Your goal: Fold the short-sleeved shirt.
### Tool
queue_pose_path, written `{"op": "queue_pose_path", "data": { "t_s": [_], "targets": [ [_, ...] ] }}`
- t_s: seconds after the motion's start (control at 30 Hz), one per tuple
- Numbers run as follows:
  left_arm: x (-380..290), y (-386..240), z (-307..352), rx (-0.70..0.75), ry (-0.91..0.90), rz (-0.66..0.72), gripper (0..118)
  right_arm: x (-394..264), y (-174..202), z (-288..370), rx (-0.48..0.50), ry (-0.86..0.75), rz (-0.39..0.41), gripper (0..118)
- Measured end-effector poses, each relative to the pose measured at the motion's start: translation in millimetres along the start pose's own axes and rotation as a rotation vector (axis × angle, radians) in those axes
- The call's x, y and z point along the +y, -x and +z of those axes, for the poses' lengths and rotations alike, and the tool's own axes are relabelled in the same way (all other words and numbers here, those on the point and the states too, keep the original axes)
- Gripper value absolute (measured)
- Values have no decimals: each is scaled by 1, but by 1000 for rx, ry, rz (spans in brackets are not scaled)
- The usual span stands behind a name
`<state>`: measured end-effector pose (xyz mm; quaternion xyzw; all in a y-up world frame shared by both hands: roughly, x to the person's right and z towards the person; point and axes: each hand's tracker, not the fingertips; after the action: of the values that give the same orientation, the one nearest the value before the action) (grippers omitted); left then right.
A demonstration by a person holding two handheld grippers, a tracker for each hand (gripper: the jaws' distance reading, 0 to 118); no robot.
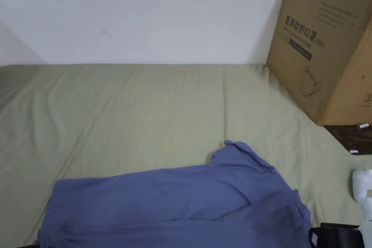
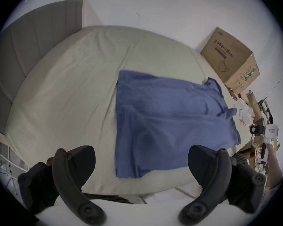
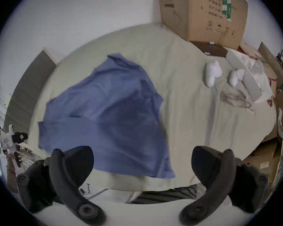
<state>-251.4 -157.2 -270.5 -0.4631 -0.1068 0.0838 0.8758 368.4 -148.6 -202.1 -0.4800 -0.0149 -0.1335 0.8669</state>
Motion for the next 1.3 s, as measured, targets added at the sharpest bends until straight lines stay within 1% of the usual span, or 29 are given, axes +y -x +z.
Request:
{"op": "queue_pose_path", "data": {
  "t_s": [0.03, 0.07, 0.1, 0.13, 0.17, 0.3, 0.37, 0.43, 0.47, 0.5, 0.53, 0.57, 0.6, 0.67, 0.73, 0.77, 0.8, 0.83, 0.87, 0.9, 0.93, 0.97, 1.0, 1.03, 1.07, 1.1, 1.13, 1.23, 1.3],
  "targets": [
    [7, -5, 3, -3, -18, -22, 105, 5, 8, 5, 18, -26, 3, 100],
    [15, -12, 7, -9, -54, -52, 88, 11, 19, 11, 49, -65, 13, 76],
    [24, -16, 9, -23, -90, -68, 58, 18, 28, 16, 69, -92, 26, 35],
    [33, -21, 11, -42, -119, -75, 9, 27, 39, 17, 82, -115, 47, 0],
    [42, -24, 10, -53, -142, -84, 0, 33, 47, 17, 78, -135, 64, 0],
    [88, -20, -19, -35, -141, -94, 0, 67, 76, 1, 61, -181, 161, 0],
    [112, -10, -47, -6, -121, -89, 0, 80, 85, -9, 57, -180, 164, 0],
    [136, 9, -83, 16, -65, -58, 0, 93, 87, -21, 84, -164, 151, 0],
    [144, 17, -99, 27, -44, -41, 5, 96, 88, -24, 90, -157, 143, 0],
    [151, 21, -114, 39, -27, -39, 22, 98, 89, -29, 91, -149, 135, 0],
    [155, 28, -129, 59, -15, -42, 63, 100, 87, -34, 92, -140, 130, 0],
    [158, 35, -147, 77, 8, -43, 98, 102, 87, -38, 94, -126, 124, 0],
    [159, 40, -163, 102, 41, -53, 118, 103, 85, -43, 95, -111, 118, 0],
    [159, 40, -186, 94, 42, -60, 116, 104, 80, -54, 85, -86, 109, 0],
    [155, 41, -212, 107, 124, -68, 115, 107, 74, -63, 66, -65, 96, 0],
    [150, 45, -217, 95, 165, -80, 110, 111, 71, -68, 61, -57, 87, 0],
    [146, 43, -223, 83, 196, -107, 95, 116, 65, -78, 61, -48, 75, 0],
    [142, 38, -224, 70, 213, -145, 83, 123, 61, -85, 65, -41, 65, 0],
    [140, 32, -219, 168, 191, -229, 76, 131, 57, -93, 65, -39, 61, 0],
    [141, 28, -211, 116, 152, -251, 57, 141, 52, -103, 58, -35, 57, 0],
    [143, 26, -204, 82, 135, -239, 18, 150, 47, -113, 50, -30, 59, 0],
    [144, 24, -196, 109, 126, -232, 1, 161, 43, -125, 43, -24, 62, 0],
    [145, 23, -190, 35, 117, -209, 1, 172, 40, -136, 35, -25, 61, 3],
    [148, 20, -179, 9, 86, -194, 1, 183, 37, -145, 26, -33, 53, 23],
    [148, 17, -172, 27, 75, -211, 1, 197, 27, -164, 19, -23, 42, 54],
    [149, 14, -166, 30, 71, -225, 1, 210, 23, -178, 5, -2, 32, 94],
    [149, 12, -160, 23, 64, -237, 1, 220, 20, -193, -12, 38, 32, 118],
    [158, 12, -144, 0, 40, -229, 1, 238, 17, -235, -61, 96, 40, 117],
    [158, 14, -140, -26, 35, -197, 1, 247, 11, -266, -90, 170, 14, 117]
  ]
}}
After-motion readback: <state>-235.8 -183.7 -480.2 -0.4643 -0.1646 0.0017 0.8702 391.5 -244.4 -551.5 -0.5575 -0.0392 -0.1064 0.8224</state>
